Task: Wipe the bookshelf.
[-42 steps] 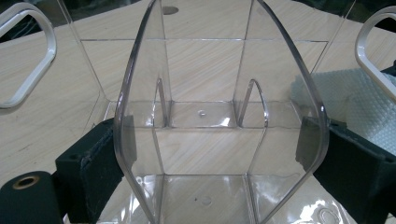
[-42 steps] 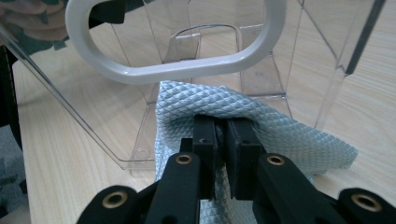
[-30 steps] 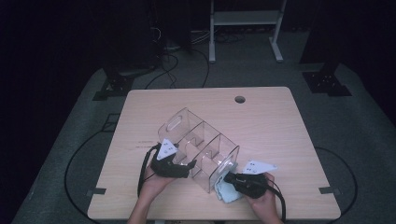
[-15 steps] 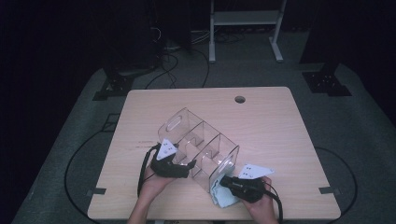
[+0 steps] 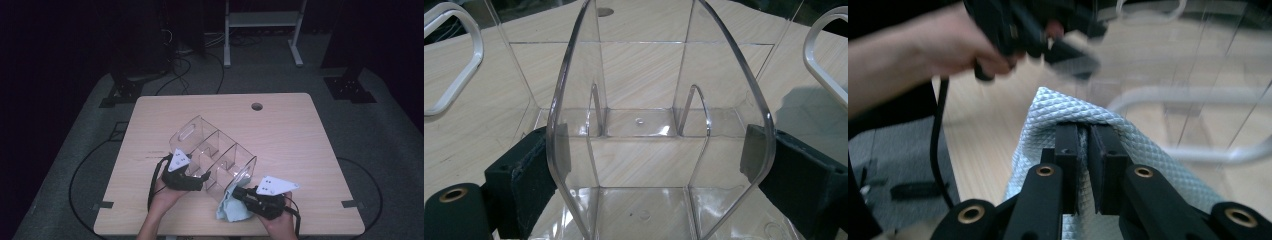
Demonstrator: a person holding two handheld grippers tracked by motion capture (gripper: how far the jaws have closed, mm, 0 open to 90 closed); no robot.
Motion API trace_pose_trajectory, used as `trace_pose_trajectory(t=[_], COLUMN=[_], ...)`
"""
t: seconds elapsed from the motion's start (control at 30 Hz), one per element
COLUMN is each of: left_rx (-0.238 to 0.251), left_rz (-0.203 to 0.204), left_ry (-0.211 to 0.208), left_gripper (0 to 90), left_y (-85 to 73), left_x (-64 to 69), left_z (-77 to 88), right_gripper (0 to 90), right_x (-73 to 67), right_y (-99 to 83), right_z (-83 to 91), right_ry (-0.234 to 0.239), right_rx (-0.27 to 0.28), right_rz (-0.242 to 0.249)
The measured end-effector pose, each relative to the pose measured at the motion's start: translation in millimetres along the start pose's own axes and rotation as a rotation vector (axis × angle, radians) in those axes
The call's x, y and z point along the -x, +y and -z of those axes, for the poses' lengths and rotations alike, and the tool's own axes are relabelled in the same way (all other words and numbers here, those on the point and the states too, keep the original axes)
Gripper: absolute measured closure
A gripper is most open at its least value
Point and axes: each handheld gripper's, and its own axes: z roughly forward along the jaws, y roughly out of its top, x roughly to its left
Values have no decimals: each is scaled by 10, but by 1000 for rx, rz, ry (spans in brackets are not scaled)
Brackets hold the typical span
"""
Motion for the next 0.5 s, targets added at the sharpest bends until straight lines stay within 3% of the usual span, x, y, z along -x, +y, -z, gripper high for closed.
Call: trace_pose_trajectory(t=[0.1,0.2,0.37,0.5], left_rx=[3,3,0,2], left_rz=[3,3,3,3], left_ry=[1,-1,-3,-2], left_gripper=[91,91,91,91], left_y=[3,0,0,1], left_x=[9,10,7,12], left_z=[-5,-5,-4,-7], right_gripper=[828,830,830,832], right_x=[7,-11,-91,-106], right_y=[77,34,112,43], right_z=[64,36,50,2], right_ry=[-10,5,13,16], right_rx=[26,10,29,2], right_rz=[4,-12,22,27])
